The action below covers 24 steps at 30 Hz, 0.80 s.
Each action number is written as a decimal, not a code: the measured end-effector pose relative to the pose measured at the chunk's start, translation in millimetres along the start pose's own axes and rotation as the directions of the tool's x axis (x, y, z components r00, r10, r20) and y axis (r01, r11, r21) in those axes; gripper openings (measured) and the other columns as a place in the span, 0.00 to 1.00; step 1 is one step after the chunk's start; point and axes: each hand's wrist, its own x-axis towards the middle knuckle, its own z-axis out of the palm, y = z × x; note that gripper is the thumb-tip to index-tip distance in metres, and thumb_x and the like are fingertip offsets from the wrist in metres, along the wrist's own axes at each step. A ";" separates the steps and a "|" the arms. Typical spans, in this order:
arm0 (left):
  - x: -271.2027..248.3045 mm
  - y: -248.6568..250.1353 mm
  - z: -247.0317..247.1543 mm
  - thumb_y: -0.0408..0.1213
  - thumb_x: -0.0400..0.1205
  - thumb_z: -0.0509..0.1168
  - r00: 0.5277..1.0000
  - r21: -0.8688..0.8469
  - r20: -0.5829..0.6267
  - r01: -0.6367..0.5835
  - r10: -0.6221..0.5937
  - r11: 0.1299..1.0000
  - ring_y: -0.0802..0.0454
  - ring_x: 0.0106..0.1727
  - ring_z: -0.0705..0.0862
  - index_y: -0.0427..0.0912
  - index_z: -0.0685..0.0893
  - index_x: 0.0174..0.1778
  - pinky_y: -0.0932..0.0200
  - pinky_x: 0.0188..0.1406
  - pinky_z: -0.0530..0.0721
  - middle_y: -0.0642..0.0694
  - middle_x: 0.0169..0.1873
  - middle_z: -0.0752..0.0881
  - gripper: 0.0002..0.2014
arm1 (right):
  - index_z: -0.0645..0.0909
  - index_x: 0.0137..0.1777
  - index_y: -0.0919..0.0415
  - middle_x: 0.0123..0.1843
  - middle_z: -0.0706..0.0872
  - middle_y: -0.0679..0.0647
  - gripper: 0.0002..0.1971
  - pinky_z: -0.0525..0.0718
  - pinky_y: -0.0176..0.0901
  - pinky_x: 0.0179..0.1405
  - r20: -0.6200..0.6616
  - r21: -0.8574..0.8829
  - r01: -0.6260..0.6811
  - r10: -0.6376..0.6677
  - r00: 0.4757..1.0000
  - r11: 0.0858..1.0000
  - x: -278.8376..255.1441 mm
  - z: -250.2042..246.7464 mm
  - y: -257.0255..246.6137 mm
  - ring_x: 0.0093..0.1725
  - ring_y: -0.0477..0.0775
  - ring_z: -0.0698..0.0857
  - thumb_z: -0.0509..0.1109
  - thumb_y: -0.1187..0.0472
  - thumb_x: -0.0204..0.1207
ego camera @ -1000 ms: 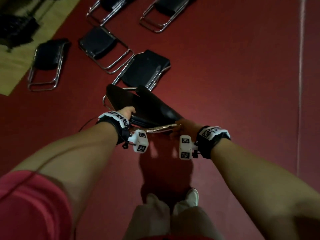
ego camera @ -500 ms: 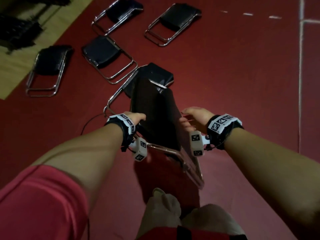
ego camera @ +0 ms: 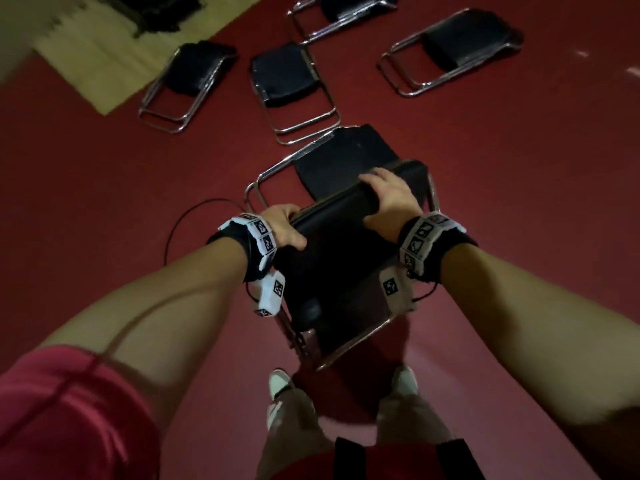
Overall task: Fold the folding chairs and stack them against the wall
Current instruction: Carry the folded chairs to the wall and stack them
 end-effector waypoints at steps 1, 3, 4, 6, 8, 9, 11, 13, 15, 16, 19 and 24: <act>-3.9 3.3 5.1 0.40 0.51 0.79 1.000 0.009 0.006 0.002 -0.002 1.000 0.48 0.47 0.91 0.53 0.86 0.57 0.47 0.55 0.90 0.50 0.45 0.92 0.34 | 0.62 0.85 0.46 0.88 0.56 0.54 0.46 0.54 0.52 0.86 0.051 -0.093 0.059 -0.054 0.997 0.994 4.3 -3.8 1.9 0.87 0.59 0.52 0.79 0.59 0.66; -18.7 8.2 14.1 0.36 0.55 0.80 1.000 0.031 0.007 0.007 -0.007 0.999 0.49 0.51 0.91 0.54 0.86 0.59 0.49 0.58 0.89 0.52 0.48 0.92 0.33 | 0.57 0.86 0.44 0.89 0.53 0.52 0.49 0.48 0.58 0.86 0.176 -0.284 0.165 -0.118 0.977 0.944 9.8 -8.4 2.3 0.88 0.59 0.46 0.79 0.54 0.67; -25.2 8.5 18.7 0.32 0.59 0.81 1.000 0.045 0.012 0.012 -0.012 0.999 0.49 0.53 0.90 0.54 0.85 0.62 0.52 0.60 0.87 0.53 0.51 0.91 0.34 | 0.57 0.86 0.44 0.88 0.56 0.51 0.48 0.49 0.60 0.86 0.228 -0.368 0.203 -0.124 0.966 0.907 9.4 -8.1 3.6 0.87 0.59 0.49 0.80 0.50 0.68; -39.4 3.4 29.5 0.31 0.61 0.81 0.999 0.044 -0.005 0.033 -0.033 0.998 0.50 0.60 0.87 0.54 0.82 0.70 0.55 0.64 0.84 0.53 0.58 0.89 0.39 | 0.66 0.80 0.44 0.81 0.71 0.51 0.43 0.61 0.61 0.81 0.303 -0.486 0.273 -0.133 0.944 0.830 2.5 -5.3 5.8 0.81 0.60 0.66 0.80 0.47 0.65; -50.5 -5.9 39.1 0.35 0.55 0.81 0.999 0.037 -0.023 0.046 -0.045 0.998 0.49 0.61 0.87 0.55 0.82 0.72 0.56 0.65 0.84 0.52 0.60 0.88 0.44 | 0.76 0.69 0.44 0.67 0.83 0.50 0.34 0.72 0.57 0.71 0.342 -0.514 0.296 -0.124 0.931 0.805 -8.5 -2.8 5.4 0.68 0.58 0.80 0.82 0.47 0.62; -53.7 -11.6 42.4 0.38 0.52 0.80 0.997 0.036 -0.044 0.059 -0.057 0.998 0.49 0.61 0.87 0.55 0.83 0.71 0.55 0.65 0.84 0.52 0.59 0.88 0.45 | 0.79 0.65 0.44 0.63 0.85 0.49 0.31 0.74 0.55 0.67 0.354 -0.513 0.295 -0.115 0.928 0.806 -13.0 -0.5 4.3 0.63 0.58 0.83 0.83 0.47 0.61; -65.2 -21.6 46.9 0.37 0.52 0.80 0.990 -0.001 -0.092 0.104 -0.104 0.995 0.49 0.56 0.88 0.53 0.86 0.64 0.55 0.61 0.86 0.51 0.55 0.89 0.40 | 0.81 0.60 0.44 0.58 0.86 0.48 0.27 0.78 0.52 0.60 0.348 -0.518 0.315 -0.140 0.927 0.796 -20.0 6.5 0.0 0.59 0.57 0.85 0.82 0.45 0.60; -74.2 -35.7 51.5 0.33 0.57 0.83 0.972 -0.076 -0.162 0.159 -0.169 0.984 0.48 0.50 0.89 0.53 0.85 0.54 0.59 0.53 0.86 0.50 0.47 0.90 0.29 | 0.82 0.60 0.43 0.58 0.87 0.48 0.27 0.80 0.49 0.56 0.329 -0.515 0.342 -0.186 0.926 0.786 -24.0 15.7 -3.5 0.58 0.57 0.85 0.81 0.43 0.60; -83.1 -55.0 60.0 0.44 0.53 0.85 0.940 -0.198 -0.236 0.202 -0.247 0.959 0.49 0.49 0.89 0.53 0.84 0.52 0.58 0.52 0.87 0.51 0.45 0.90 0.31 | 0.80 0.63 0.43 0.59 0.86 0.48 0.29 0.79 0.49 0.56 0.342 -0.507 0.366 -0.208 0.916 0.780 -26.3 24.1 -5.6 0.59 0.57 0.84 0.81 0.42 0.61; -86.5 -66.9 66.3 0.52 0.47 0.85 0.921 -0.277 -0.267 0.210 -0.285 0.938 0.49 0.50 0.89 0.53 0.84 0.54 0.56 0.55 0.88 0.51 0.47 0.90 0.38 | 0.79 0.65 0.43 0.61 0.86 0.48 0.31 0.78 0.49 0.59 0.356 -0.506 0.380 -0.214 0.910 0.774 -27.0 26.1 -7.2 0.61 0.57 0.84 0.80 0.40 0.62; -85.7 -109.0 90.8 0.63 0.39 0.86 0.853 -0.521 -0.351 0.165 -0.386 0.838 0.49 0.58 0.87 0.61 0.79 0.62 0.50 0.64 0.86 0.49 0.58 0.86 0.52 | 0.76 0.69 0.41 0.62 0.86 0.47 0.34 0.77 0.52 0.63 0.388 -0.459 0.397 -0.223 0.894 0.795 -29.2 31.6 -12.6 0.62 0.56 0.84 0.79 0.37 0.63; -100.6 -125.1 98.4 0.31 0.64 0.86 0.807 -0.709 -0.370 0.074 -0.460 0.701 0.49 0.62 0.80 0.38 0.68 0.78 0.59 0.62 0.78 0.45 0.63 0.78 0.48 | 0.81 0.67 0.46 0.63 0.87 0.49 0.34 0.81 0.50 0.62 0.407 -0.290 0.347 -0.214 0.888 0.892 -32.2 22.5 -9.6 0.61 0.56 0.84 0.80 0.34 0.61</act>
